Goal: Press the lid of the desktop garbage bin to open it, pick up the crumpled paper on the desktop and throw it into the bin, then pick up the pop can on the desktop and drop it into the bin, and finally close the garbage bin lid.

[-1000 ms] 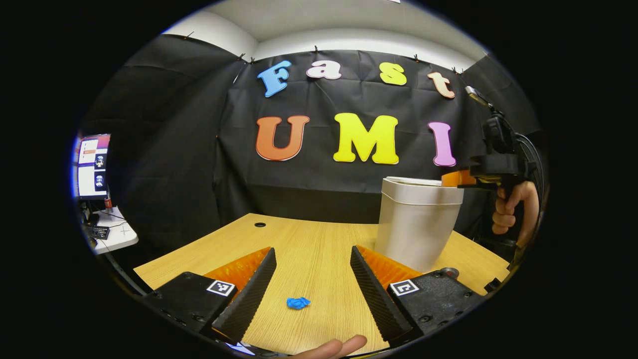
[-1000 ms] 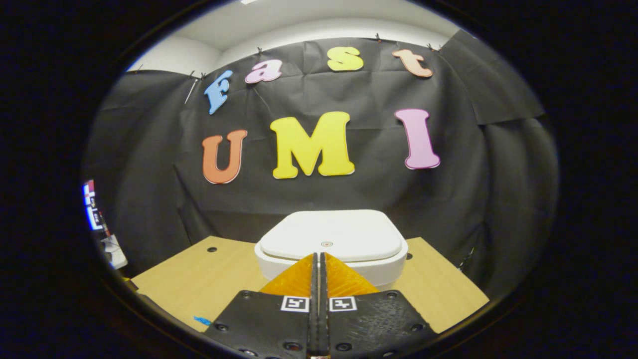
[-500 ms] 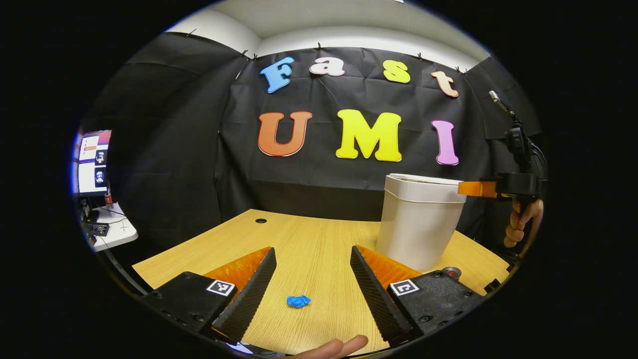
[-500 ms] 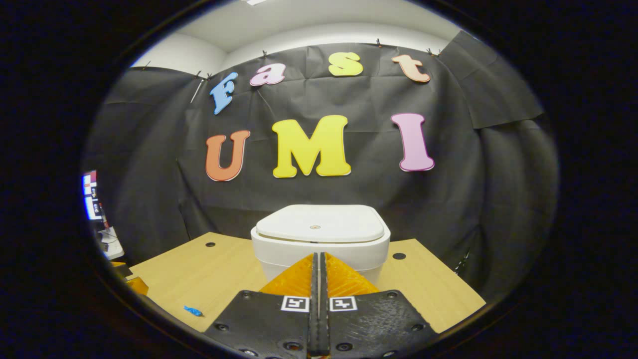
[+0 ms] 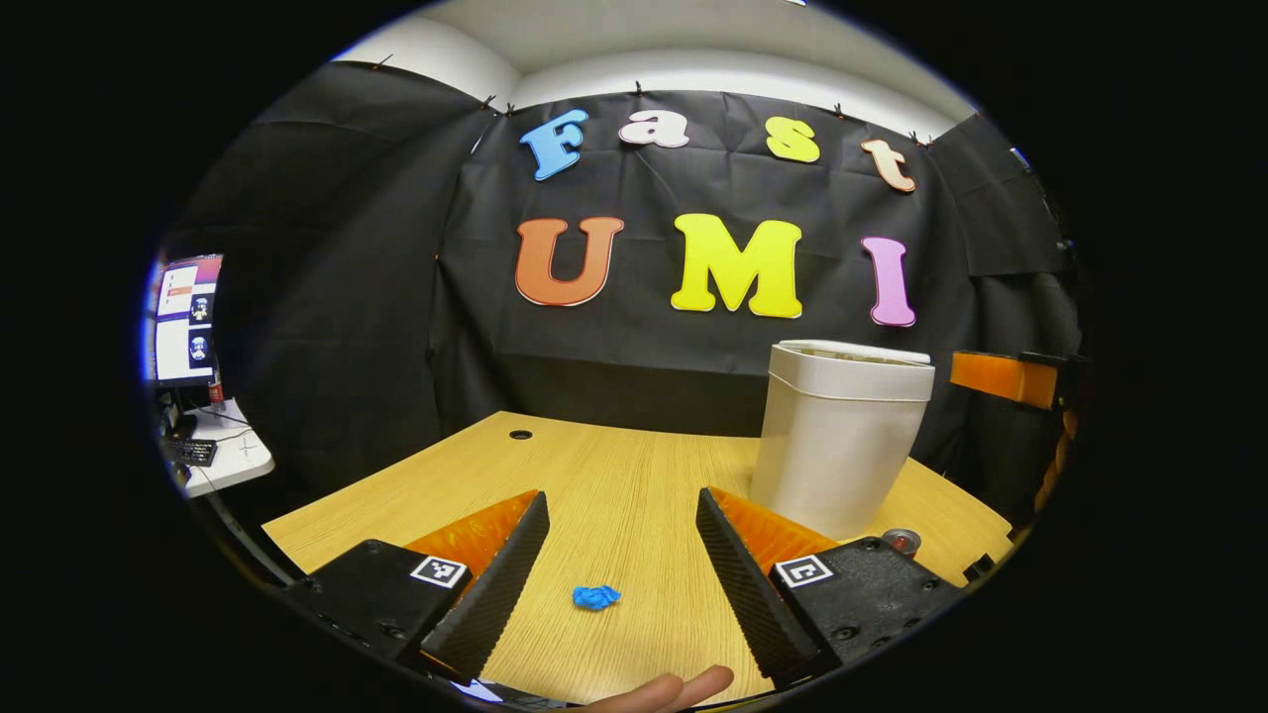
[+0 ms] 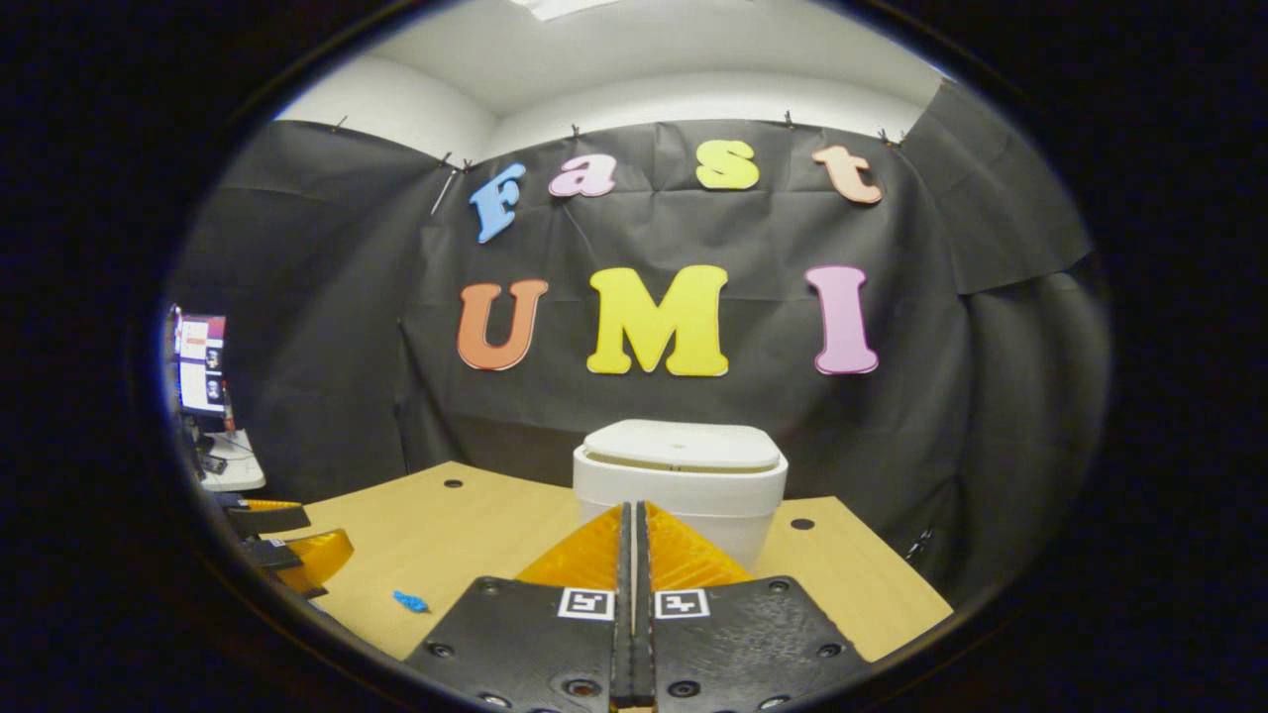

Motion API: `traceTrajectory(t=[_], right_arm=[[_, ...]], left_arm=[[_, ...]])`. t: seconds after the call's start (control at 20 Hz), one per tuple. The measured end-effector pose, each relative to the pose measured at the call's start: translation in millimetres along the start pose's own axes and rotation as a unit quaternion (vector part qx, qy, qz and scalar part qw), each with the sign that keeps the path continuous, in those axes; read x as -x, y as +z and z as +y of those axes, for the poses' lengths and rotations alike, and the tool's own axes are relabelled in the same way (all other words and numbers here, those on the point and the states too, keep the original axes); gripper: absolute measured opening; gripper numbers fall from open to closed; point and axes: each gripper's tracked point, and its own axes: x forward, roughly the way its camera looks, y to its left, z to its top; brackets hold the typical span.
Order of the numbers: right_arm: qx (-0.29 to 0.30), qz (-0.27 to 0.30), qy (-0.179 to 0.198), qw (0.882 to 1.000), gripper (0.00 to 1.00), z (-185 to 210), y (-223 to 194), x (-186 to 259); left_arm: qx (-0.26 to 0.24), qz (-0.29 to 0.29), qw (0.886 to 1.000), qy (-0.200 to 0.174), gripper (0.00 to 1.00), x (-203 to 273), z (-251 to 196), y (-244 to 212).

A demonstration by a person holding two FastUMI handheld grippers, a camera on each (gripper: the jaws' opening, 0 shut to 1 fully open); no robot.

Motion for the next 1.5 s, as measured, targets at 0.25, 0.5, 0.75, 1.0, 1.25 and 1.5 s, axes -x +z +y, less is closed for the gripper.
traceTrajectory(t=[0.25, 0.5, 0.75, 1.0, 1.25, 1.5], right_arm=[[-0.007, -0.003, 0.009, 1.0, 0.0, 3.8, -10.3, 27.0], [-0.012, -0.004, 0.015, 1.0, 0.17, -1.9, -20.1, 47.0], [-0.025, -0.007, 0.007, 1.0, 0.56, -16.2, -29.4, 56.5], [-0.027, -0.008, -0.003, 1.0, 0.79, -34.4, -37.5, 64.8], [-0.032, -0.009, -0.009, 0.999, 0.94, -48.2, -48.9, 70.0], [-0.034, -0.009, -0.012, 0.999, 0.96, -51.1, -55.6, 70.6]], left_arm=[[-0.003, -0.002, 1.0, -0.006, 0.97, -0.3, -3.1, -0.4], [0.003, 0.007, 1.0, -0.009, 0.97, -6.1, -3.4, -7.0], [0.001, 0.011, 1.0, -0.012, 0.97, -7.5, -6.1, -9.5], [0.005, 0.021, 1.0, -0.012, 0.97, -11.8, -4.4, -16.5], [0.009, 0.065, 0.998, -0.014, 0.97, -23.2, -6.0, -44.4], [0.007, 0.137, 0.99, -0.044, 0.97, -31.1, -11.7, -101.6]])
